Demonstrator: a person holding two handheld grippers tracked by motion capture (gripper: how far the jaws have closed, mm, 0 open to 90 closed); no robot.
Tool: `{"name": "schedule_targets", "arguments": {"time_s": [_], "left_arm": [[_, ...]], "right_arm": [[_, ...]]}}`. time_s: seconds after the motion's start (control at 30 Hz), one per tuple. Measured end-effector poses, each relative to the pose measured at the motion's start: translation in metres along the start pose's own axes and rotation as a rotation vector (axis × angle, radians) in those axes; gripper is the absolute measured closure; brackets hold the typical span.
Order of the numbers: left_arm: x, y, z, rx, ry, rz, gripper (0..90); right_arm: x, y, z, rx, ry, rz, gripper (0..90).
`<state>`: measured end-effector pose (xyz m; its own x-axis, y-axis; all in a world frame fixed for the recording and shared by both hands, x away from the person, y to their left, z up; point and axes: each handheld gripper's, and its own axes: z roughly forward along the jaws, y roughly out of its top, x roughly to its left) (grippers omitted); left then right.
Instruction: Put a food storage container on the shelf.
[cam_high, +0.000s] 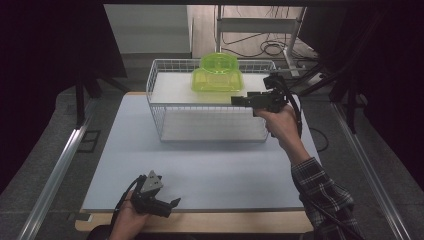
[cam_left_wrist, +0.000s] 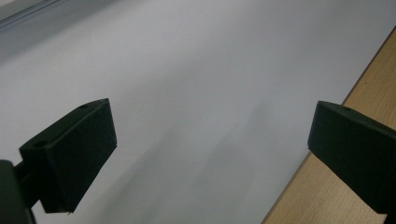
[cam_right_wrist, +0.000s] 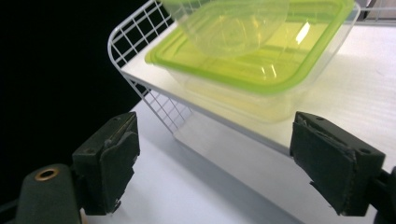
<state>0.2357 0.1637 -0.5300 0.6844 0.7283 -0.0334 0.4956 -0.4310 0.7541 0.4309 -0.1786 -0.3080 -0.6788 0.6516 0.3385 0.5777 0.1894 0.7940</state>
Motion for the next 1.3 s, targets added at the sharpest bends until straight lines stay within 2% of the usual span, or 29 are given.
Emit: {"name": "schedule_targets", "arguments": {"time_s": [0.2, 0.53, 0.77, 1.03, 1.3], "left_arm": [[0.000, 0.000, 0.000, 0.005, 0.001, 0.006, 1.0], [0.000, 0.000, 0.000, -0.011, -0.014, 0.005, 0.9], [0.000, 0.000, 0.000, -0.011, -0.014, 0.003, 0.9], [0.000, 0.000, 0.000, -0.010, -0.011, 0.004, 0.9], [0.000, 0.000, 0.000, -0.010, -0.010, 0.001, 0.9]], "right_arm": [[0.003, -0.011, 0.003, 0.030, -0.013, -0.045, 13.7], [0.001, -0.028, 0.006, 0.049, -0.011, -0.060, 11.7], [-0.001, -0.041, 0.008, 0.064, -0.040, -0.080, 11.5], [-0.001, -0.059, 0.012, 0.084, -0.076, -0.130, 10.0], [-0.002, -0.081, 0.016, 0.100, -0.085, -0.140, 8.9]]}}
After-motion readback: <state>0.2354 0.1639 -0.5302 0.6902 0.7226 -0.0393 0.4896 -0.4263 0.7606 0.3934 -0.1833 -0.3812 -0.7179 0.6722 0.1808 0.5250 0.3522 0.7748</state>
